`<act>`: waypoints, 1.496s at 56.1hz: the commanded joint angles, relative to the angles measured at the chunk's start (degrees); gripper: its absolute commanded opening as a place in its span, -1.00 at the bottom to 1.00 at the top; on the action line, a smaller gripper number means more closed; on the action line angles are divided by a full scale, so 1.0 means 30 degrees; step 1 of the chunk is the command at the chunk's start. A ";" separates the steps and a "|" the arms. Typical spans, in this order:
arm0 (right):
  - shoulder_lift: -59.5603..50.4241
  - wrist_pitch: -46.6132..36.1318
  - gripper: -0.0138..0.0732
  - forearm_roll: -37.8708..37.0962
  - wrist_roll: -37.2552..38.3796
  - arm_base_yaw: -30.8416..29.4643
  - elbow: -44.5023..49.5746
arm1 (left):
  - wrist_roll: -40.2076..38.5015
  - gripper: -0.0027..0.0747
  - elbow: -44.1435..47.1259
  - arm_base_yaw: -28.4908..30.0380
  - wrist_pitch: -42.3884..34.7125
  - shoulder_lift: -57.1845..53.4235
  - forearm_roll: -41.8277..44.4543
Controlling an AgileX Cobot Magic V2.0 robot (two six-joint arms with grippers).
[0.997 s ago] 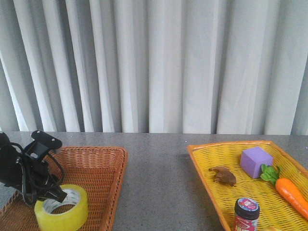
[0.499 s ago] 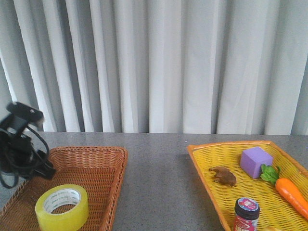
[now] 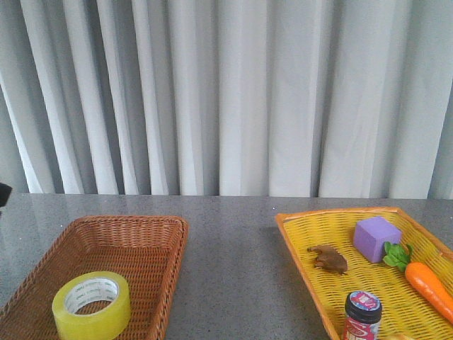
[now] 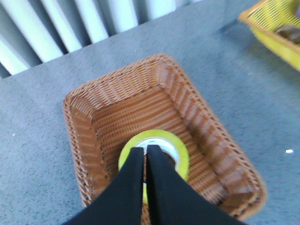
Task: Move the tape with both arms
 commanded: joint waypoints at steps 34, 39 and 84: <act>0.0236 -0.1327 -0.69 -0.0209 0.0004 -0.0086 -0.0461 | -0.3824 -0.95 1.0431 -0.0004 -0.2609 -1.1207 -0.2755; 0.0236 -0.1327 -0.69 -0.0209 0.0004 -0.0086 -0.0461 | -0.4042 -0.95 1.1339 -0.0004 -0.2337 -1.2974 -0.3604; 0.0236 -0.1319 -0.69 -0.0209 0.0000 -0.0086 -0.0461 | -0.0484 -0.95 2.0670 -0.0098 -1.2869 -1.8429 -0.1488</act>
